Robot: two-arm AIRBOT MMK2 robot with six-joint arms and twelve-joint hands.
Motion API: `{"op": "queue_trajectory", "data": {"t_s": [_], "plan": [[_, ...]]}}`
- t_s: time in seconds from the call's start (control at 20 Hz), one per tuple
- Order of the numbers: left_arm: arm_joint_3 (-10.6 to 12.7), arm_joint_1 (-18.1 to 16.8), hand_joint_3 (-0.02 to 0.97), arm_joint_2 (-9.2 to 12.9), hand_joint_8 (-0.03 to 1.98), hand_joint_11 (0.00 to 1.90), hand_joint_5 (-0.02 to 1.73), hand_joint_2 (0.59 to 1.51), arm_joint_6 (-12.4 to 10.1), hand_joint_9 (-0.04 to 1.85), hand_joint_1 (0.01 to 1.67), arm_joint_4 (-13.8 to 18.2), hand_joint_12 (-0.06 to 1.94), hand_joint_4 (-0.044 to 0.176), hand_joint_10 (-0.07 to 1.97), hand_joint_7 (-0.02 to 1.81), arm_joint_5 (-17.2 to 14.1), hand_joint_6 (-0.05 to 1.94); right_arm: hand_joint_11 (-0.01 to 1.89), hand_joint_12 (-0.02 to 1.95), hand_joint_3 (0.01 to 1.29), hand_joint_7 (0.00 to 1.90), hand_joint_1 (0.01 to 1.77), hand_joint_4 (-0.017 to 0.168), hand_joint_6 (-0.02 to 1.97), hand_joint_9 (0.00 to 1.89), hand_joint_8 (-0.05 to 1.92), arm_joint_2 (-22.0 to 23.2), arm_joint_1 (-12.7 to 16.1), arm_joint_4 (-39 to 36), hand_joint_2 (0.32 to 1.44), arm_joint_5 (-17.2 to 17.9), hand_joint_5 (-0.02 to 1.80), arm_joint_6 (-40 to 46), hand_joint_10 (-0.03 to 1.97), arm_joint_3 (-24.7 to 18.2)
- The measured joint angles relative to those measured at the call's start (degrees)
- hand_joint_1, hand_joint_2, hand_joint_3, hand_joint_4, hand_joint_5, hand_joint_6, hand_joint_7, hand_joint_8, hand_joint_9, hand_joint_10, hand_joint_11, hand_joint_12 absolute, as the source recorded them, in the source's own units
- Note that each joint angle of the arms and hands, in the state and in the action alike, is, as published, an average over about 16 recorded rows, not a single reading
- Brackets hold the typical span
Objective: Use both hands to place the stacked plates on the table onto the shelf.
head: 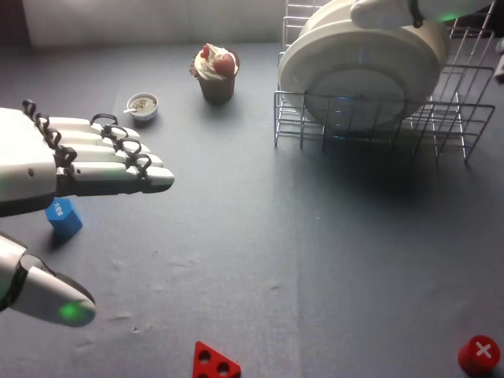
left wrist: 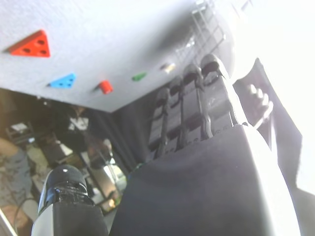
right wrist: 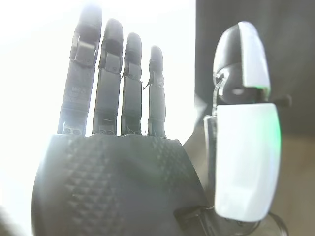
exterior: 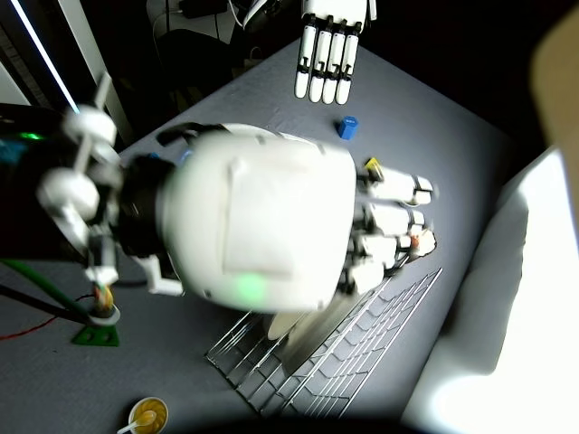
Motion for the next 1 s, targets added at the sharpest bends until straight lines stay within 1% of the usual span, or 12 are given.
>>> {"op": "queue_trajectory", "data": {"t_s": [0.15, 0.3, 0.45, 0.6, 0.75, 1.0], "plan": [[-0.48, 0.0, -0.001, 0.0, 0.0, 0.12, 0.11, 0.937, 0.0, 0.14, 0.06, 0.38, 0.01, 0.0, 0.01, 0.14, 0.34, 0.01, 0.54, 0.03, 0.01, 0.44, 0.76, 0.029, 0.01, 0.47, 0.01, 2.86, -0.21, -5.91, 0.98, 4.59, 0.41, -5.36, 0.01, -2.8], [-0.98, 0.01, -0.002, 0.02, 0.0, 0.12, 0.11, 0.934, 0.0, 0.15, 0.06, 0.96, 0.01, 0.0, 0.01, 0.15, 0.38, 0.01, 0.44, 0.02, 0.01, 0.37, 0.61, 0.028, 0.01, 0.39, 0.01, 6.0, -1.16, -11.25, 0.98, 9.33, 0.34, -11.34, 0.01, -6.22], [-1.39, 0.01, -0.002, 0.04, 0.0, 0.13, 0.12, 0.932, 0.0, 0.15, 0.05, 1.56, 0.01, 0.0, 0.01, 0.16, 0.23, 0.01, 0.36, 0.01, 0.01, 0.31, 0.44, 0.024, 0.01, 0.32, 0.01, 9.15, -2.55, -13.79, 0.98, 12.78, 0.28, -17.22, 0.01, -9.5], [-1.63, 0.02, -0.001, 0.06, 0.0, 0.13, 0.13, 0.931, 0.0, 0.15, 0.04, 1.92, 0.01, 0.0, 0.01, 0.16, 0.11, 0.01, 0.31, 0.01, 0.01, 0.27, 0.3, 0.02, 0.01, 0.28, 0.01, 12.02, -4.32, -15.42, 0.99, 14.61, 0.23, -21.83, 0.01, -12.55], [-1.78, 0.02, -0.001, 0.09, 0.0, 0.13, 0.13, 0.932, 0.0, 0.15, 0.04, 2.09, 0.01, 0.0, 0.01, 0.16, 0.01, 0.01, 0.3, 0.01, 0.01, 0.26, 0.21, 0.011, 0.01, 0.27, 0.01, 13.91, -5.87, -16.89, 0.99, 15.73, 0.21, -24.7, 0.01, -14.88], [-2.06, 0.02, -0.001, 0.13, 0.0, 0.13, 0.13, 0.93, 0.0, 0.15, 0.03, 2.1, 0.01, 0.0, 0.01, 0.16, 0.05, 0.01, 0.28, 0.01, 0.01, 0.25, 0.1, 0.005, 0.01, 0.26, 0.01, 15.55, -7.91, -18.26, 0.99, 15.77, 0.19, -26.05, 0.01, -16.75]]}}
